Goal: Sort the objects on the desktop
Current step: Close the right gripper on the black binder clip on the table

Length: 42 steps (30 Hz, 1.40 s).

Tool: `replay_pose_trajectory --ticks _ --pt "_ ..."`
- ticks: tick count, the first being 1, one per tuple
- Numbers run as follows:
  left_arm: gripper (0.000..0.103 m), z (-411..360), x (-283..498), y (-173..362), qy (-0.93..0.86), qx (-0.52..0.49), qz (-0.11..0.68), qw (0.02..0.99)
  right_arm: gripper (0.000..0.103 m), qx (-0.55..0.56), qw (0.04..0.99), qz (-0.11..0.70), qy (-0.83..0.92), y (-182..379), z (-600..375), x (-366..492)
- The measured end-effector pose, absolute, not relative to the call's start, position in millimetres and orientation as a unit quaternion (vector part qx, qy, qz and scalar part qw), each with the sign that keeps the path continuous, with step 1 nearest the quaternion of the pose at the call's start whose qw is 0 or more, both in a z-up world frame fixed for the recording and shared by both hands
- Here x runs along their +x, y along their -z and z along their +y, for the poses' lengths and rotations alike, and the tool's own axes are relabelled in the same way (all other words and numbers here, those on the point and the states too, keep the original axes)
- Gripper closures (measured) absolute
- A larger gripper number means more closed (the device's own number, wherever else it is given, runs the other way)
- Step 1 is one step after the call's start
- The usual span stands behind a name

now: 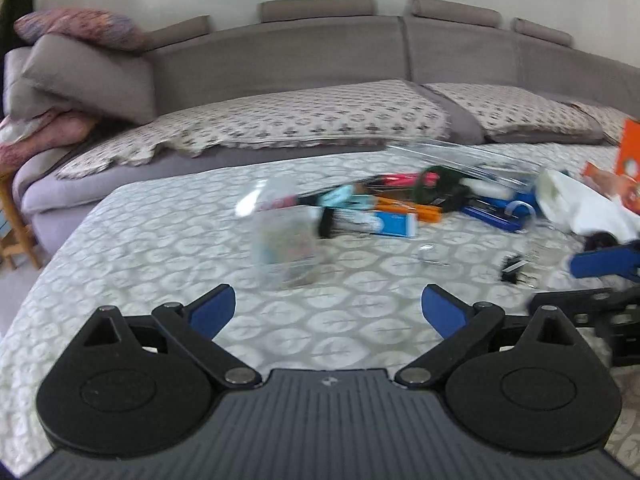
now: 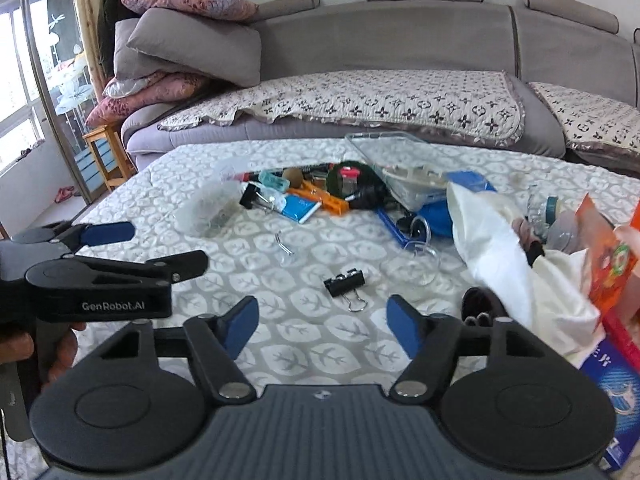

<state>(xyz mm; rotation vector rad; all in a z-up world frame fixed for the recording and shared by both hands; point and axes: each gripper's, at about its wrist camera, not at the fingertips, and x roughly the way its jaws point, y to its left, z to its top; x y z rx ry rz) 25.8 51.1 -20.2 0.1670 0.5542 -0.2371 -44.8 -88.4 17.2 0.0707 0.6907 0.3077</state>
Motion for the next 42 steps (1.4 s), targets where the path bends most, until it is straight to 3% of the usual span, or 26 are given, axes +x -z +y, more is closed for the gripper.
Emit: replay_pose_trajectory --ticks 2,11,13,15,31,33,36,37,38,42 --pt "0.004 45 26 22 0.137 0.089 0.27 0.949 0.042 0.03 0.928 0.339 -0.151 -14 -89 -41" --pt "0.009 39 41 32 0.131 0.091 0.288 0.944 0.049 0.008 0.928 0.329 -0.175 -5 -96 -20" --pt "0.011 38 43 33 0.13 0.092 0.29 0.944 0.055 0.001 0.928 0.325 -0.184 -4 -96 -16" --pt "0.011 35 45 35 0.131 0.096 0.293 0.942 0.078 -0.009 0.929 0.324 -0.181 -4 -99 -13" --pt "0.012 9 49 38 0.153 0.104 0.301 0.935 0.081 0.013 0.928 0.335 -0.162 -6 -127 -15" --pt "0.016 11 53 39 0.16 0.098 0.304 0.934 0.081 0.015 0.928 0.335 -0.163 -6 -128 -16" --pt "0.038 18 52 39 0.185 0.078 0.305 0.931 0.081 0.016 0.928 0.335 -0.164 -6 -129 -18" --pt "0.058 19 49 38 0.189 0.078 0.302 0.931 0.081 0.016 0.928 0.335 -0.165 -6 -129 -18" --pt "0.065 22 47 37 0.186 0.083 0.297 0.933 0.081 0.017 0.928 0.334 -0.165 -6 -130 -18" --pt "0.069 33 41 37 0.194 0.076 0.295 0.932 0.08 0.021 0.929 0.332 -0.165 -5 -130 -19"
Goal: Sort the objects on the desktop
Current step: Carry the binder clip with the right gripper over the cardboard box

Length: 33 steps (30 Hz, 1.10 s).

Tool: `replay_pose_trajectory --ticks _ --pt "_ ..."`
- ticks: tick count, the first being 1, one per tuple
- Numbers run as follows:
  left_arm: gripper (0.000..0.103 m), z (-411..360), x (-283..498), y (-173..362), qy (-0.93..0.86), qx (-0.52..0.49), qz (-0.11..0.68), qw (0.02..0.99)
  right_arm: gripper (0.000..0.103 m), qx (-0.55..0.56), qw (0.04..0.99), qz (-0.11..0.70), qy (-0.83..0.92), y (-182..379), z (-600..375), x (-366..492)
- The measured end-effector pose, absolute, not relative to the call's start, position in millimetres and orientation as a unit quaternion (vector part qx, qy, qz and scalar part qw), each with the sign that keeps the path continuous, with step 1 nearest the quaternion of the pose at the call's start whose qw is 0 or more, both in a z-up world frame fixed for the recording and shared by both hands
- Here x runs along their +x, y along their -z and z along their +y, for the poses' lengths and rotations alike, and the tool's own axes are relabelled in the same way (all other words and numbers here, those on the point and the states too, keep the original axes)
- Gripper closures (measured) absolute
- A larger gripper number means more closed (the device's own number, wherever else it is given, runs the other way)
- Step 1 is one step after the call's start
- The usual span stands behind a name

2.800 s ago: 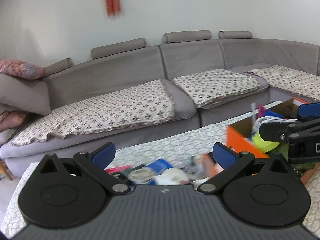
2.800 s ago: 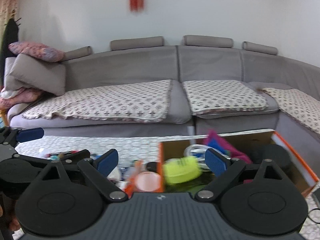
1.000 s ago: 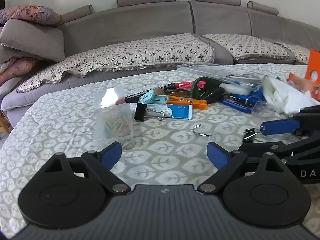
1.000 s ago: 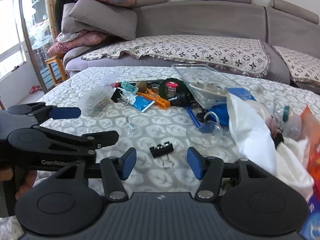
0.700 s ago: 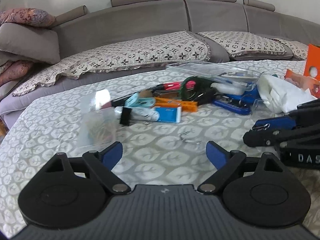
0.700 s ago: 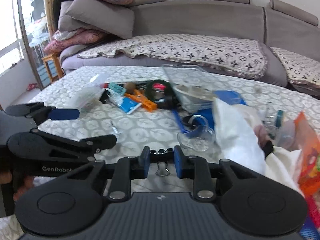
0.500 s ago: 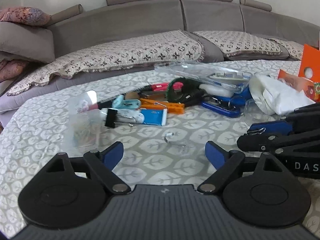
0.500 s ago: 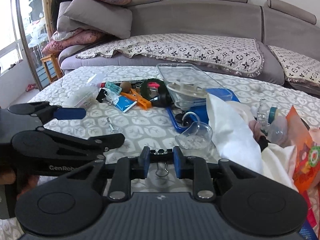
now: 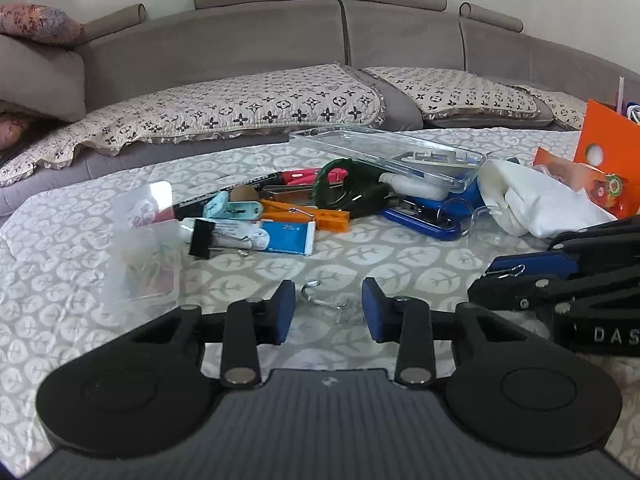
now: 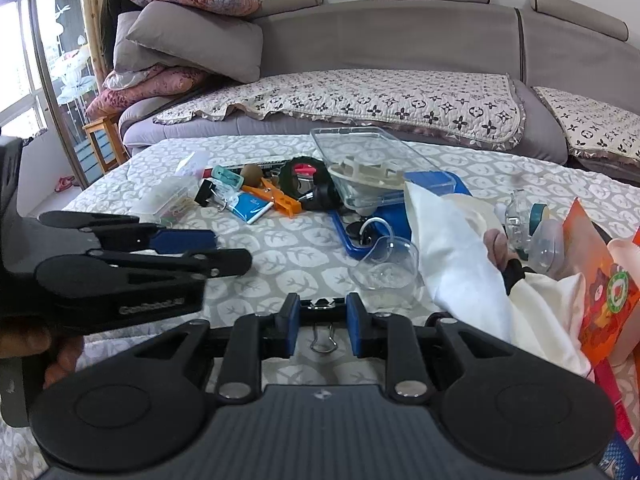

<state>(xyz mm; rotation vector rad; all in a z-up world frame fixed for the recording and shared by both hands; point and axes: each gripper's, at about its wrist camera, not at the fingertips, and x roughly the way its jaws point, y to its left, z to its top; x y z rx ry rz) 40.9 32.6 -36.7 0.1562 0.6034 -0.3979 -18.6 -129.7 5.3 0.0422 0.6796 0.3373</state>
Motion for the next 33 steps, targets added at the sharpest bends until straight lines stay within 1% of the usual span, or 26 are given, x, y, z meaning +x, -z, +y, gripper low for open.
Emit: replay_pose_trajectory --ticks 1,6,7,8,9,22,33 --pt "0.08 34 39 35 0.195 0.075 0.291 0.934 0.08 0.023 0.929 0.331 -0.164 -5 -130 -19" --pt "0.081 39 30 31 0.198 0.077 0.278 0.937 0.08 0.033 0.93 0.327 -0.165 -9 -132 -21" --pt "0.086 38 30 30 0.198 0.081 0.275 0.937 0.08 0.034 0.931 0.325 -0.165 -11 -133 -22" --pt "0.098 36 31 29 0.196 0.086 0.274 0.938 0.08 0.034 0.931 0.323 -0.164 -13 -133 -23" --pt "0.1 36 32 27 0.195 0.084 0.272 0.938 0.08 0.034 0.932 0.321 -0.165 -15 -133 -24" --pt "0.1 41 19 1 0.205 0.079 0.247 0.944 0.08 0.027 0.942 0.29 -0.169 -50 -127 -45" --pt "0.1 18 -16 -15 0.238 0.08 0.234 0.939 0.08 0.02 0.947 0.279 -0.159 -75 -136 -88"
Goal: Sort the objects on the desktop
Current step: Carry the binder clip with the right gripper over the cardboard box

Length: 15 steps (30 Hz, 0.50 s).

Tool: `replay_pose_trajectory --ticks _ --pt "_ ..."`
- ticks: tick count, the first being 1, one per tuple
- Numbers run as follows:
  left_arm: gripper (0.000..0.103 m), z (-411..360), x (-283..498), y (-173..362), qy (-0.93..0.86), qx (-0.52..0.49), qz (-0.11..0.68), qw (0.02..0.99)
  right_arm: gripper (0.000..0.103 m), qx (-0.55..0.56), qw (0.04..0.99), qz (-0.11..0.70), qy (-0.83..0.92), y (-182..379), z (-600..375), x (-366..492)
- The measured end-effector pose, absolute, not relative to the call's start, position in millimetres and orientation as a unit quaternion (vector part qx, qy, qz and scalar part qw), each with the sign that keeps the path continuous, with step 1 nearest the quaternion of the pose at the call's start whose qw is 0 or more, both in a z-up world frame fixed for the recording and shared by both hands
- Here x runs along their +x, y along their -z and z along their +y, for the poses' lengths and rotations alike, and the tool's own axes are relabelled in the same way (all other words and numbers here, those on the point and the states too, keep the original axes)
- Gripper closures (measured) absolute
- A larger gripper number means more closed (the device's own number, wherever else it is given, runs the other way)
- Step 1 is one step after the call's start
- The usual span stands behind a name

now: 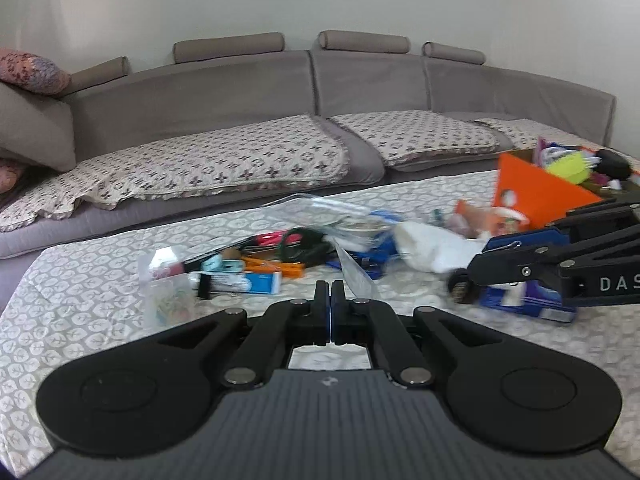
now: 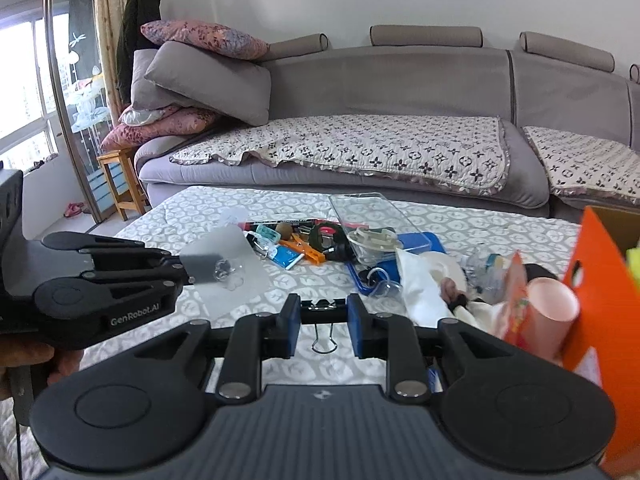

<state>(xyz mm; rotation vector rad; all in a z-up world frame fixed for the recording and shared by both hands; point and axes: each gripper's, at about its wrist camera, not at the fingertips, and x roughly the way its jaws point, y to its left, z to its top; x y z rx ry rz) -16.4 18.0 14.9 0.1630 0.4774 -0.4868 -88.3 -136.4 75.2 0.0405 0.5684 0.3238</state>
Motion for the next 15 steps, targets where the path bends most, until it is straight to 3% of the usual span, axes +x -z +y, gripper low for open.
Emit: replay_pose_trajectory --ticks 15 --pt "0.099 -70 -53 -38 0.336 0.107 0.202 0.914 0.08 0.026 0.96 0.261 -0.104 -105 -201 -149"
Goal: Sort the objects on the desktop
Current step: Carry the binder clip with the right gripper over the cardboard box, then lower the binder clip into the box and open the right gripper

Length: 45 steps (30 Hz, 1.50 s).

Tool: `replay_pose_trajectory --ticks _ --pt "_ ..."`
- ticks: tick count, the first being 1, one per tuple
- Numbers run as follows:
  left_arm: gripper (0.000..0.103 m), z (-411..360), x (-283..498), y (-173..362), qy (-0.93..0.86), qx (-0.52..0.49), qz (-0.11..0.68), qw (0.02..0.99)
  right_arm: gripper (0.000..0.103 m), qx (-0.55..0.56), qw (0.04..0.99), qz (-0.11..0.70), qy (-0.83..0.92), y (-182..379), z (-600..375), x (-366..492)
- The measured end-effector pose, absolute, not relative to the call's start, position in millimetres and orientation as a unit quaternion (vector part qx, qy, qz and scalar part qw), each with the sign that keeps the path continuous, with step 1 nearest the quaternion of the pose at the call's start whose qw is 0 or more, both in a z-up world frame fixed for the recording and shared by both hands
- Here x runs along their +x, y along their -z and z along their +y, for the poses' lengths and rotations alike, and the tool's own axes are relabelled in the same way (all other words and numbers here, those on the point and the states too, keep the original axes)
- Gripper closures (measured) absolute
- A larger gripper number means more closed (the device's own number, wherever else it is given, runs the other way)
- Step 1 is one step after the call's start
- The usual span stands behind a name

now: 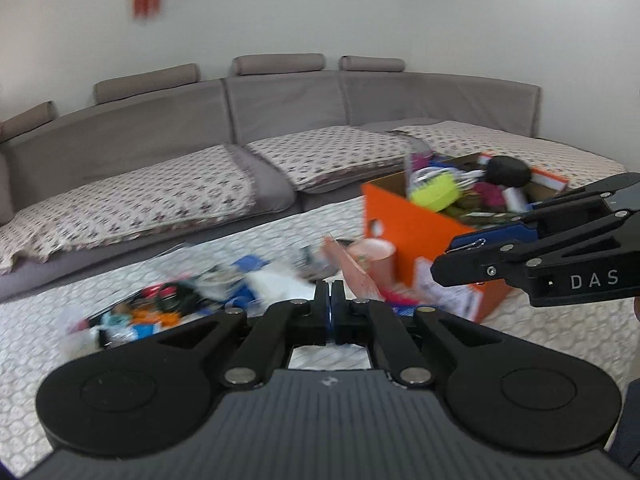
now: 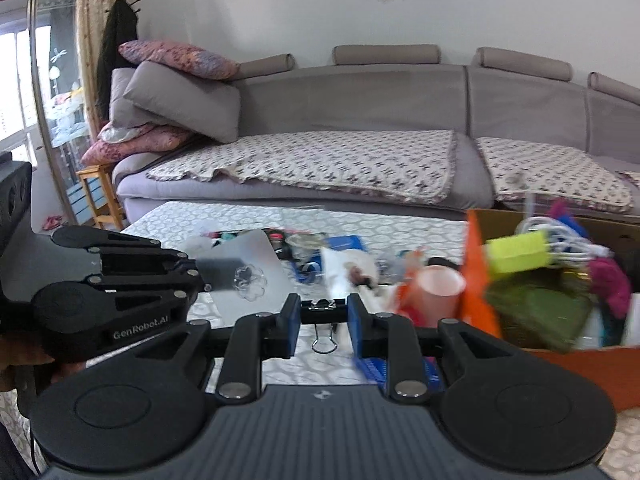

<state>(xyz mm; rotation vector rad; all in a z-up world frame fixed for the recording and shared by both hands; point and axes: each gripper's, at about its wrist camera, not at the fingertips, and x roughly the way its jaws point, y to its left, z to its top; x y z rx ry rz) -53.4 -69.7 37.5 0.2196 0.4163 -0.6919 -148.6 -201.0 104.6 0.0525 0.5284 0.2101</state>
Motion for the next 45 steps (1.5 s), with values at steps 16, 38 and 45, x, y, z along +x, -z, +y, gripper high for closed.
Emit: replay_pose_trajectory --ticks 16,38,45 --pt "0.099 -173 -67 -61 0.396 0.113 0.169 0.896 0.08 0.053 0.972 0.227 -0.002 -124 -309 -191" --pt "0.099 -254 -23 -56 0.337 0.136 0.194 0.911 0.079 0.094 0.965 0.202 0.139 -105 -434 -148" --pt "0.099 -260 -13 -50 0.307 0.138 0.223 0.915 0.079 0.095 0.964 0.21 0.133 -95 -432 -113"
